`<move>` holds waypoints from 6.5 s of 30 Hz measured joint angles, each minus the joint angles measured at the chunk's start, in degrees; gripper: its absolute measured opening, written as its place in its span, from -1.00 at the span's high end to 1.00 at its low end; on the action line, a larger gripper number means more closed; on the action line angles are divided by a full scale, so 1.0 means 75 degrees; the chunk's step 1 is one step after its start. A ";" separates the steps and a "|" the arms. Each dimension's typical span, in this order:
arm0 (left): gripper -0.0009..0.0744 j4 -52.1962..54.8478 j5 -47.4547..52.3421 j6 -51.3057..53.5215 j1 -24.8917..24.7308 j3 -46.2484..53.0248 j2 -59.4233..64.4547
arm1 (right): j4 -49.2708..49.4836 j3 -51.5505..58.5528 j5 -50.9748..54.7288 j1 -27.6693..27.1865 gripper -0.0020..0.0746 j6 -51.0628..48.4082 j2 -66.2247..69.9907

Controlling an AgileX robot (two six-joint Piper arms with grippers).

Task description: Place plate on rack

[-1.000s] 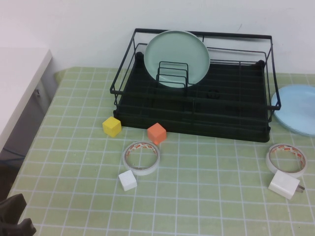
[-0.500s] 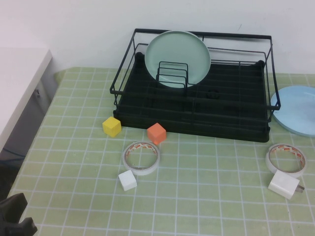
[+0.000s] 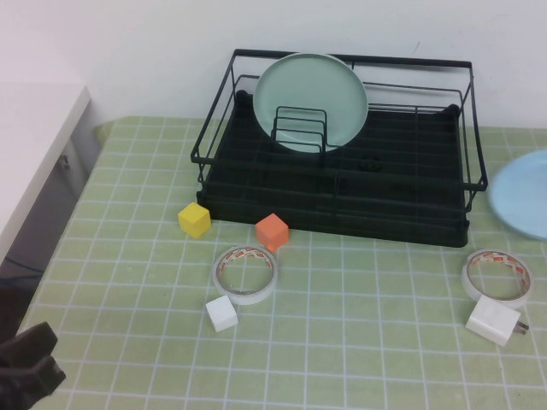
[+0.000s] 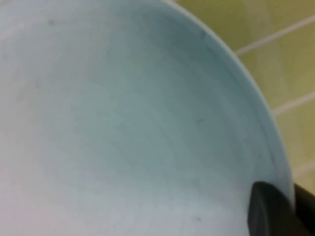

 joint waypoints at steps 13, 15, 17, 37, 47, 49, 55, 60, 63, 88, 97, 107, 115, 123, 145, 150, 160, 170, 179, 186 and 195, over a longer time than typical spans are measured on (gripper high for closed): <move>0.98 -0.0876 -0.1009 -0.1634 0.0000 0.0000 0.0000 | -0.0908 0.0000 0.0328 0.0081 0.92 -0.0418 -0.2748; 0.98 -0.0876 -0.1139 -0.1899 0.0000 0.0000 0.0000 | -0.0464 0.0018 0.0357 0.0322 0.92 -0.1034 -0.3158; 0.97 -0.0888 -0.1261 -0.2268 0.0000 0.0000 0.0000 | 0.0138 0.0178 0.0357 0.0602 0.92 -0.1625 -0.3519; -0.29 0.4617 -0.3034 -0.8823 0.0000 0.0000 0.0269 | 0.6529 0.4051 -0.1386 0.5318 0.92 -0.6928 -0.5177; -0.28 0.6284 -0.4470 -0.9707 0.0000 0.0000 0.1513 | 0.6694 0.4051 -0.1400 0.6469 0.92 -0.7217 -0.5177; -0.20 0.6419 -0.4575 -0.9710 0.0000 0.0000 0.1794 | 0.6694 0.4051 -0.1400 0.6505 0.92 -0.7250 -0.5177; 0.24 0.6762 -0.4654 -0.9615 0.0000 0.0000 0.2217 | 0.6140 0.4051 -0.1503 0.6505 0.92 -0.7278 -0.5177; 0.51 0.6776 -0.4701 -0.9055 0.0000 0.0000 0.2247 | 0.6061 0.4051 -0.1645 0.6505 0.92 -0.7367 -0.5177; 0.69 0.6776 -0.4848 -0.8567 0.0000 0.0000 0.2247 | 0.6055 0.4067 -0.1729 0.6505 0.92 -0.7513 -0.5177; 0.69 1.2111 -0.2230 -0.5039 0.0000 -0.3200 0.2503 | 0.4549 0.3055 -0.1888 0.6474 -0.30 -0.7225 -0.7117; 0.69 1.2111 -0.1945 -0.2371 0.0000 -0.4510 0.4069 | 0.1863 0.3055 0.1012 0.6474 0.85 -0.5412 -0.7944; 0.69 1.2111 -0.2254 -0.1163 0.0000 -0.7324 0.7469 | 0.1273 0.4152 0.2800 0.6474 0.94 -0.4721 -0.8459; 0.69 1.2168 -0.3326 -0.0984 0.0000 -0.9775 0.9906 | 0.0602 0.5804 0.2755 0.6474 0.95 -0.3818 -0.9422; 0.69 1.2172 -0.3670 -0.0153 0.0000 -1.1159 1.1117 | -0.0106 0.7113 0.2584 0.6474 0.95 -0.2961 -1.0528; 0.69 0.9133 -0.3999 0.3756 0.0000 -1.1651 1.1991 | -0.1128 0.7393 0.2648 0.6474 0.95 -0.1994 -1.1310; 0.70 0.8987 -0.4030 0.3893 0.0000 -1.1651 1.2251 | -0.1226 0.7393 0.2662 0.6474 0.95 -0.1978 -1.1310; 0.60 0.7637 -0.4535 0.4187 0.0000 -1.1664 1.2718 | -0.1264 0.7393 0.2664 0.6474 0.95 -0.1789 -1.1310; -0.25 0.6678 -0.4931 0.4685 0.0000 -1.1664 1.2777 | -0.1264 0.7393 0.2692 0.6474 0.95 -0.1755 -1.1315; 0.14 0.4671 -0.4913 0.5741 0.0000 -1.1664 1.2618 | -0.1514 0.7393 0.2692 0.6474 0.95 -0.1650 -1.1315; 0.90 0.3667 -0.3246 0.5619 0.0000 -1.1664 1.1540 | -0.3244 0.7402 0.2692 0.6474 0.95 -0.0634 -1.1346; 0.98 0.3112 0.1650 0.3761 0.0275 -1.1664 0.9490 | -0.3930 0.7781 0.1197 0.6474 0.95 -0.0286 -1.1678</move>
